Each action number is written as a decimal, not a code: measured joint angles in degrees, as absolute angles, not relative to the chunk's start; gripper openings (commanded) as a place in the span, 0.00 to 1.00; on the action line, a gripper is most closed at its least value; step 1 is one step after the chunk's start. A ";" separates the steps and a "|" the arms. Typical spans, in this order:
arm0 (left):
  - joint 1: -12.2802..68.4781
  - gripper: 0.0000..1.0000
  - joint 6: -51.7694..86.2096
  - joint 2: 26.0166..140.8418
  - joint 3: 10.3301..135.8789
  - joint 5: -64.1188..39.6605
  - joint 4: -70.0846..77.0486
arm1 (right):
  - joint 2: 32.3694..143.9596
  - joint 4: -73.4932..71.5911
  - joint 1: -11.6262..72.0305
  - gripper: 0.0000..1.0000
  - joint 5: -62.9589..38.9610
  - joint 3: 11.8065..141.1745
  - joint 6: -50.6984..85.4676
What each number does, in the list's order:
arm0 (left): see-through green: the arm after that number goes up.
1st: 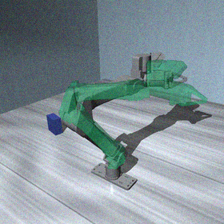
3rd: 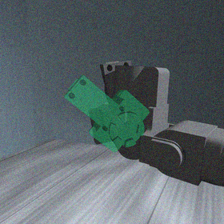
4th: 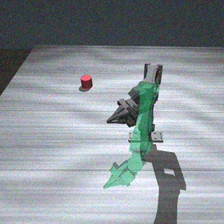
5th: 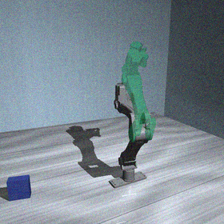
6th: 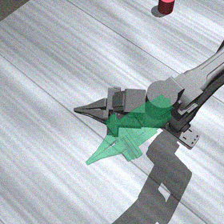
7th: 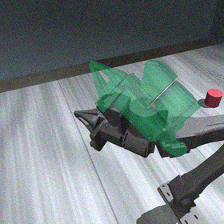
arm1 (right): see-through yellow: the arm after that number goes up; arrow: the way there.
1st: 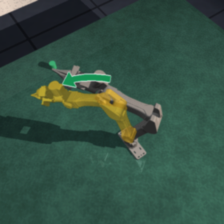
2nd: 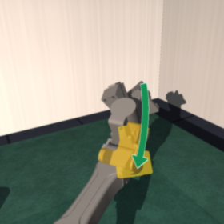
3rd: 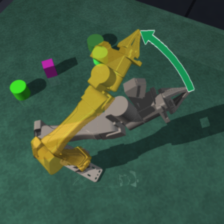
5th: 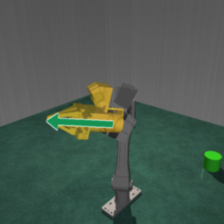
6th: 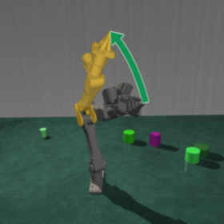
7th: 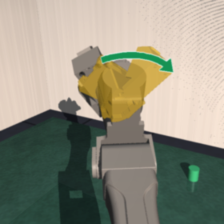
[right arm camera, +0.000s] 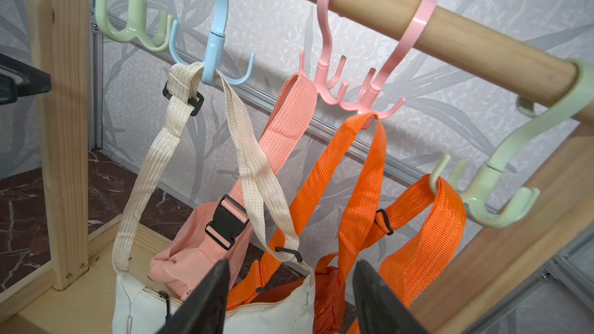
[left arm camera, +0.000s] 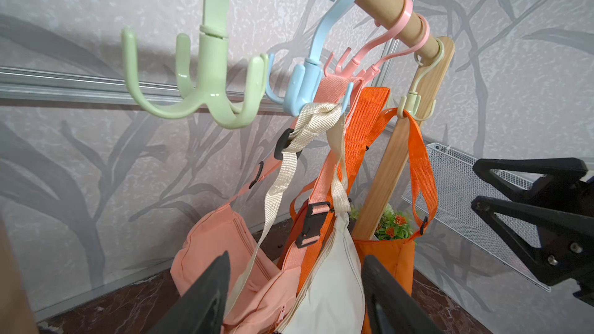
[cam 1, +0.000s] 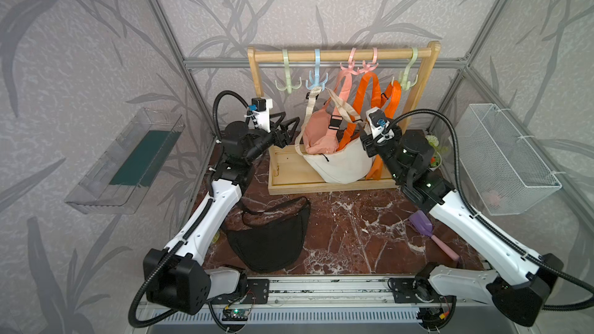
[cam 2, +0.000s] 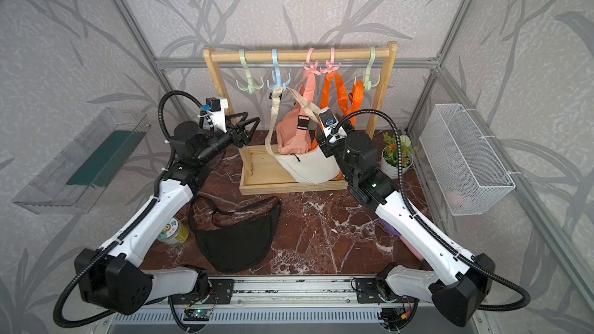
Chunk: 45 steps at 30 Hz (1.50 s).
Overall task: Take the bag off the hook
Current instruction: Pick up the bag from the hook.
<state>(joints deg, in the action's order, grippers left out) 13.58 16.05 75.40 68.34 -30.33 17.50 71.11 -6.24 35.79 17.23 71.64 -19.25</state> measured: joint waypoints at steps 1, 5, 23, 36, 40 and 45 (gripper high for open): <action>13.74 0.67 16.01 76.07 68.99 -30.30 17.47 | 72.14 -6.31 35.48 0.65 16.43 72.18 -18.87; 14.52 0.67 15.07 78.63 72.25 -30.00 16.08 | 76.90 -7.14 34.46 0.65 13.98 74.54 -17.37; 17.06 0.68 12.58 86.94 79.11 -27.49 10.72 | 92.82 -13.52 31.59 0.57 3.95 86.89 -14.63; 17.21 0.37 11.99 93.67 84.82 -27.27 9.91 | 101.14 -14.92 31.59 0.37 1.45 96.38 -15.42; 17.30 0.22 12.16 94.02 85.01 -27.51 9.32 | 101.34 -14.72 31.59 0.28 1.19 96.71 -15.46; 17.34 0.06 12.29 94.02 85.03 -27.42 9.06 | 101.34 -14.68 31.59 0.27 1.15 96.79 -15.18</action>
<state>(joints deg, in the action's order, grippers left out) 17.34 12.29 94.02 85.03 -27.42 9.06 101.34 -14.68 31.59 1.15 96.79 -15.18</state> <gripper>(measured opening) 0.102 0.275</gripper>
